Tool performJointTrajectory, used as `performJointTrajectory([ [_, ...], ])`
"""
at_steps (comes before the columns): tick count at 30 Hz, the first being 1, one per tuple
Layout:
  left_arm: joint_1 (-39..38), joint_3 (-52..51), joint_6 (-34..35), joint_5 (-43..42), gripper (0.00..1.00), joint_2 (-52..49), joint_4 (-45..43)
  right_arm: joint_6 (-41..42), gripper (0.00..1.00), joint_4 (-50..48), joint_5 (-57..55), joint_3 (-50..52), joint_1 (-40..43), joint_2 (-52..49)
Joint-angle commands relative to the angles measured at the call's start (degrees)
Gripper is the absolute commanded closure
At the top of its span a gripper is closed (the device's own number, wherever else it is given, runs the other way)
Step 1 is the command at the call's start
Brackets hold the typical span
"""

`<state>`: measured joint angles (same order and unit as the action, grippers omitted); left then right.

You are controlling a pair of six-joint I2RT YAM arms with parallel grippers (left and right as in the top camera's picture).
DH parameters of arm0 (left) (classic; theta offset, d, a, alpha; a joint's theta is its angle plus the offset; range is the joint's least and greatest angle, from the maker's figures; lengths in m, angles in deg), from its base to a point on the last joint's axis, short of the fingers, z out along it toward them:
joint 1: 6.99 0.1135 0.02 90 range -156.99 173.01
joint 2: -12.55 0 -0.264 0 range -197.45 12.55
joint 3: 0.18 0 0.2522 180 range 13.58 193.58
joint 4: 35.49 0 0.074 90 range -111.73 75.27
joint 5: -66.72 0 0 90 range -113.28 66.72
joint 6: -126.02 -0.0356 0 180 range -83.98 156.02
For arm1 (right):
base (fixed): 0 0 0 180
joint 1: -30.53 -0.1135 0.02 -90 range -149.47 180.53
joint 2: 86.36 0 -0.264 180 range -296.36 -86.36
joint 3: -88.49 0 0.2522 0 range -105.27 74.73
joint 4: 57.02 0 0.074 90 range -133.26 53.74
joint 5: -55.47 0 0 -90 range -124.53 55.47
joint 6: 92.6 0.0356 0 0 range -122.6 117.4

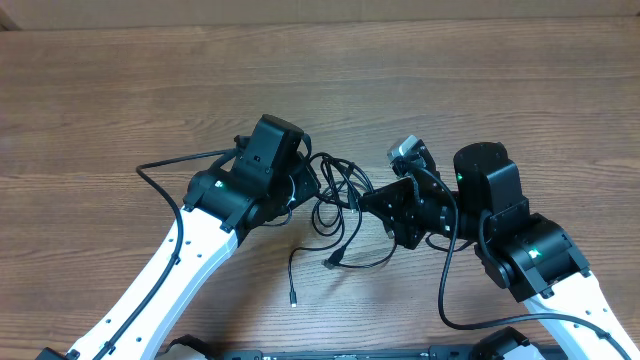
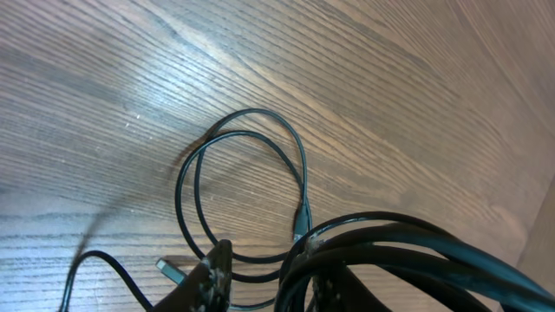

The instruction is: Untangle cables

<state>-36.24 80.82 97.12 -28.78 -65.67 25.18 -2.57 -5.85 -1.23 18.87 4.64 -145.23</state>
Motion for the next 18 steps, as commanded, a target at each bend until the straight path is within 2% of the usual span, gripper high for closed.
performJointTrajectory([
  [1, 0.0, 0.9, 3.7, 3.3, 0.76, 0.6, 0.9, 0.4, 0.96, -0.1, 1.5, 0.0, 0.1, 1.4],
  [4, 0.0, 0.9, 9.5, 4.2, 0.82, 0.6, 2.5, 0.4, 0.96, -0.1, 1.5, 0.0, 0.2, 1.4],
  [8, 0.0, 0.9, 23.0, 4.2, 0.85, 0.6, 6.5, 0.4, 0.96, -0.3, 1.5, 0.0, 0.1, 1.4],
  [10, 0.0, 0.9, 27.3, 4.2, 0.78, 0.6, 7.7, 0.4, 0.96, -0.3, 1.5, 0.0, 0.2, 1.4],
  [11, 0.0, 0.9, 27.4, 4.2, 0.74, 0.6, 7.6, 0.4, 0.96, -0.2, 1.5, 0.0, 0.2, 1.4],
  [14, 0.0, 0.9, 27.2, 4.2, 0.72, 0.6, 7.7, 0.4, 0.96, -0.2, 1.5, 0.0, 0.2, 1.4],
  [18, 0.0, 0.9, 27.2, 4.3, 0.56, 0.6, 7.6, 0.4, 0.96, -0.6, 1.5, 0.0, 0.2, 1.4],
])
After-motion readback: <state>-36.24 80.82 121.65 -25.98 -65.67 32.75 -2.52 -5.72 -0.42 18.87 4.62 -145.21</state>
